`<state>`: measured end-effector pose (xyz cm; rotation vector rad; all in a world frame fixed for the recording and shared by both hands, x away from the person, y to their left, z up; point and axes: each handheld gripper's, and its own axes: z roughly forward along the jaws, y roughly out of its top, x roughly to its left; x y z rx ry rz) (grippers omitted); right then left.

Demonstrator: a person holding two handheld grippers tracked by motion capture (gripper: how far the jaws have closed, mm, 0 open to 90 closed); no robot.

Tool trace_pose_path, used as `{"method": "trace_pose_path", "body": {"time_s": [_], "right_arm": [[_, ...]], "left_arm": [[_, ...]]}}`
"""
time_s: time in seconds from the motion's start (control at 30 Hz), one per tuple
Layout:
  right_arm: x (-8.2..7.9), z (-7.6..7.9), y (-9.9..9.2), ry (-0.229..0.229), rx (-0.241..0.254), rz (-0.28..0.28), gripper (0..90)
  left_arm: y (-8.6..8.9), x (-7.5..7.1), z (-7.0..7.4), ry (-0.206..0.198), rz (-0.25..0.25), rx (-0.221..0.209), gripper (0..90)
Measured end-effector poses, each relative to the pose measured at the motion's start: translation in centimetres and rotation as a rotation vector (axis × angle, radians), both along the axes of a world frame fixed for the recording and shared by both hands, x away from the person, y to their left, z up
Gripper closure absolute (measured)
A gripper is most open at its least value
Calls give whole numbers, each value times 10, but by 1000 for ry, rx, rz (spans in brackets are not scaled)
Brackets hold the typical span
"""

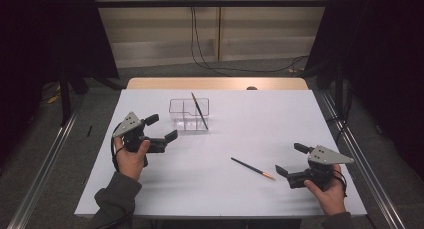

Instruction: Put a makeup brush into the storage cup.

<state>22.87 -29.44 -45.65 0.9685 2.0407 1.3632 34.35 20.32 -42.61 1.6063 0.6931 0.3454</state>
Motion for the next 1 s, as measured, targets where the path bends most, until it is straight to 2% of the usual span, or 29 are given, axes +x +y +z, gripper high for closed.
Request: {"method": "trace_pose_path", "body": {"time_s": [0.03,0.07,0.13,0.17,0.23,0.27,0.3,0.37,0.4,0.47,0.53,0.6,0.7,0.77,0.93,0.97,1.0], "right_arm": [[0,0,0,-1,3,-5,0],[0,1,0,-1,5,-5,0],[-1,0,0,-4,4,3,0],[-1,0,0,-3,2,-2,0],[-1,0,0,-1,2,4,0],[-1,0,0,-1,2,3,0],[-1,0,0,0,3,3,0],[-2,0,1,-1,-1,-4,0],[-2,1,1,2,0,0,0],[-2,0,2,-2,-6,0,0],[-2,0,2,5,-10,0,0],[-2,0,3,7,-9,4,0],[-1,0,4,8,-7,8,0],[0,0,4,7,-2,8,0],[1,-1,2,4,-6,4,0],[1,-1,1,5,-3,1,0],[2,-1,1,10,5,-2,0]], "left_arm": [[2,-1,0,-7,-13,20,0],[0,-2,0,-9,5,9,0],[2,-3,0,-12,-11,8,0],[3,-4,0,1,-25,5,0],[5,-5,0,-10,-29,12,0],[4,-6,0,-9,-8,7,0],[5,-6,0,-9,-34,5,0],[6,-7,2,-20,-26,9,0],[8,-7,3,-25,-37,15,0],[8,-9,4,-19,-20,-6,0],[9,-9,3,-12,-25,-7,1],[10,-10,3,-17,-37,12,2],[12,-10,2,-17,-35,18,2],[12,-11,1,-19,-13,14,2],[13,-10,1,-15,-38,17,6],[12,-10,0,-10,-33,11,6],[12,-11,0,-16,-30,23,6]]}}
